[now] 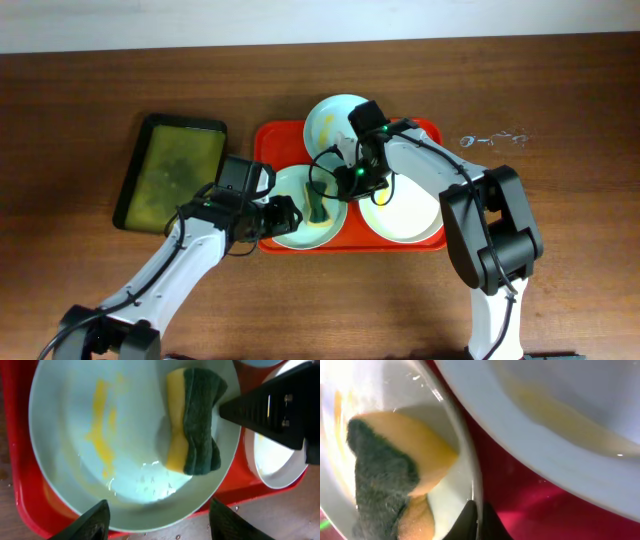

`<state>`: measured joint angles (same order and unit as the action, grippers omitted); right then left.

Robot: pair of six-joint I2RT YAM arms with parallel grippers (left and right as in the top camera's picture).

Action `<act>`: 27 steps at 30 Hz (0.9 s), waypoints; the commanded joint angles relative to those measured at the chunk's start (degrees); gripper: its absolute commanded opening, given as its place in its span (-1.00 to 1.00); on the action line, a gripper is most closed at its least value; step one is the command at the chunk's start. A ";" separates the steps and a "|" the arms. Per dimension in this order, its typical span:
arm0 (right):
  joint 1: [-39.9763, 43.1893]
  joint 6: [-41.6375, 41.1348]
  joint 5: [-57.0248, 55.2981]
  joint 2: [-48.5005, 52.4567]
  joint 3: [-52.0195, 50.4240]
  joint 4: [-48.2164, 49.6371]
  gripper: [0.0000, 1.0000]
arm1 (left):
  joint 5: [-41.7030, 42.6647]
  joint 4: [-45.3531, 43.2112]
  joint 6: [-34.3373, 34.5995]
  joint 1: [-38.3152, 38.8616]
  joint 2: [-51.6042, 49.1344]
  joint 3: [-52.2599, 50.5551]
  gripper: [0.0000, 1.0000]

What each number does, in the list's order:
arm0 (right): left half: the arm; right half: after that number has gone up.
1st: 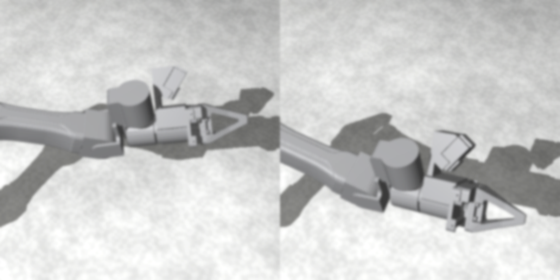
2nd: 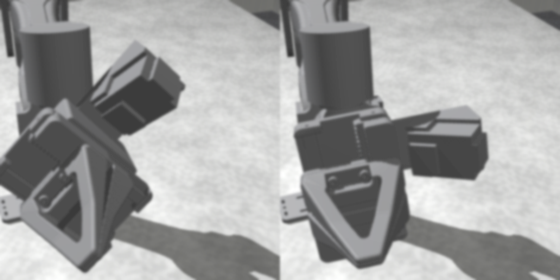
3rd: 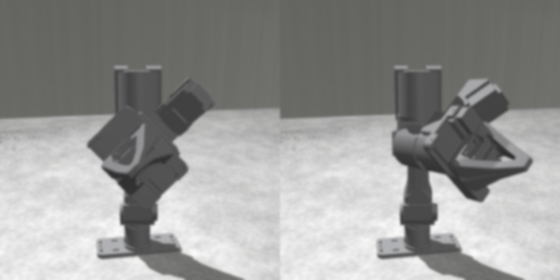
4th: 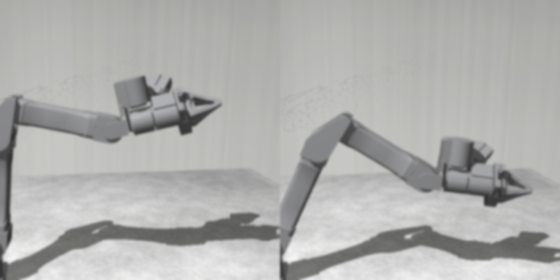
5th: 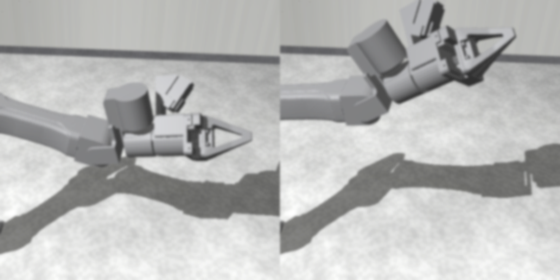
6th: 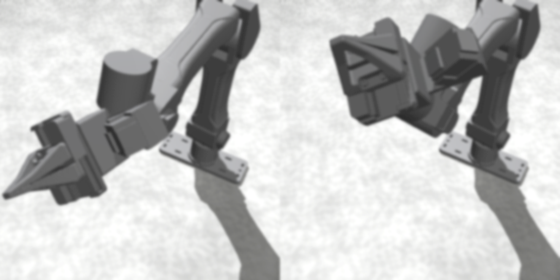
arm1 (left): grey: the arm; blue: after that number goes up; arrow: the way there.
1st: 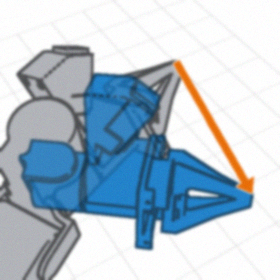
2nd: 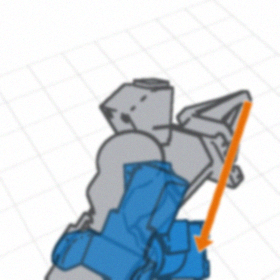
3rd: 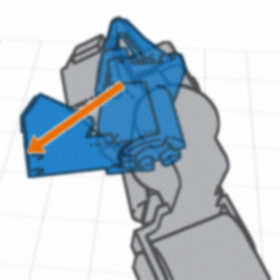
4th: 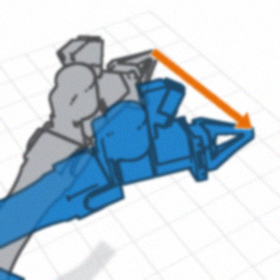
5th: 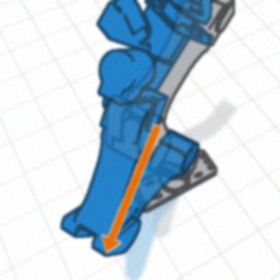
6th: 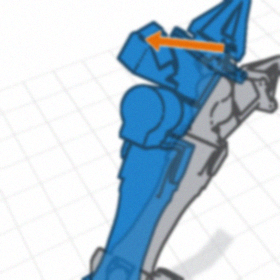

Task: Clean dirty plates on tray and stack at the side
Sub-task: 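Regrasp the sponge with the left gripper and scrub the front-left green plate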

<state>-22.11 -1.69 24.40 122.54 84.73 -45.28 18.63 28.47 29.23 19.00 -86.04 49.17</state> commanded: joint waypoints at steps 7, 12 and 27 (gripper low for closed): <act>0.00 0.61 -2.14 1.55 -0.96 -0.09 -0.92 | -1.09 -13.14 7.50 3.54 -2.40 -0.11 0.15; 0.00 0.61 -2.14 1.60 -0.96 0.15 -0.92 | -2.56 -23.15 8.17 5.40 -10.93 -0.11 0.08; 0.00 0.61 -2.16 1.60 -0.96 0.33 -0.92 | -16.00 -25.51 10.67 10.51 -14.91 -0.11 -0.31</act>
<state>-22.11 -1.69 24.25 122.56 84.73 -44.84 6.59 3.33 39.51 29.30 -99.24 48.90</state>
